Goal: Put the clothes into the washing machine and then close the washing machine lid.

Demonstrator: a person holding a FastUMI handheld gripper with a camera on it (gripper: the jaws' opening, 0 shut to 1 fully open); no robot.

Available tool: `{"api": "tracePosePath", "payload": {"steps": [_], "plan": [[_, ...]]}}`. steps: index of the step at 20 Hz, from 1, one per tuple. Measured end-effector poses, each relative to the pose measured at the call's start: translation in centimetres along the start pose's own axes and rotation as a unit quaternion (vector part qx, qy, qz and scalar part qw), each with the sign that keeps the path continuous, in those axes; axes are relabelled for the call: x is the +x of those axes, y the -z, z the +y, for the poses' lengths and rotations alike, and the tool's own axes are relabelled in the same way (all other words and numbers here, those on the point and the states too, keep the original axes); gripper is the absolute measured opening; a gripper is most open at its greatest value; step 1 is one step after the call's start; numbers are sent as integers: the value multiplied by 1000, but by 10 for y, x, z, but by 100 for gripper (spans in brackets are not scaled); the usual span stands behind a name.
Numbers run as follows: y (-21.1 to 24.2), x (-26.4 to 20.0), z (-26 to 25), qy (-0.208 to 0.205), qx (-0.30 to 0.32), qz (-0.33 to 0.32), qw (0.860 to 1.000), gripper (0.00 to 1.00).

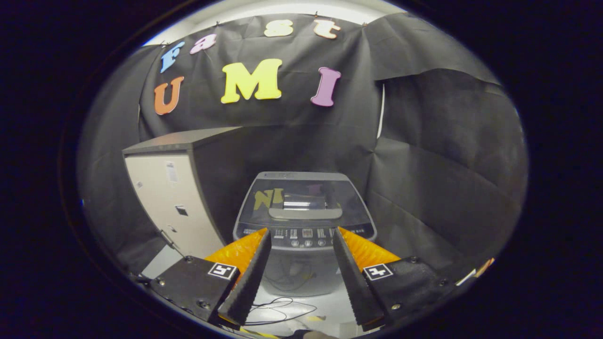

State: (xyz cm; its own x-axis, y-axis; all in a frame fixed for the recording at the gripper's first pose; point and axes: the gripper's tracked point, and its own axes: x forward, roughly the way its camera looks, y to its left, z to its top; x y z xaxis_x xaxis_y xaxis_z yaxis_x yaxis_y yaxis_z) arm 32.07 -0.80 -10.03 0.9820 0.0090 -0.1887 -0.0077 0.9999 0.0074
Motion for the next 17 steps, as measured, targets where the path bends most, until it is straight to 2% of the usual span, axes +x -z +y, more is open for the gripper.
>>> {"api": "tracePosePath", "payload": {"steps": [3,9,13,17], "plan": [[12,-61,9,12,0,-5,1000,84],[13,-155,25,-4,-22,-31,999,86],[8,-199,25,-23,-12,-46,999,87],[-3,-224,7,-12,21,-72,997,89]]}}
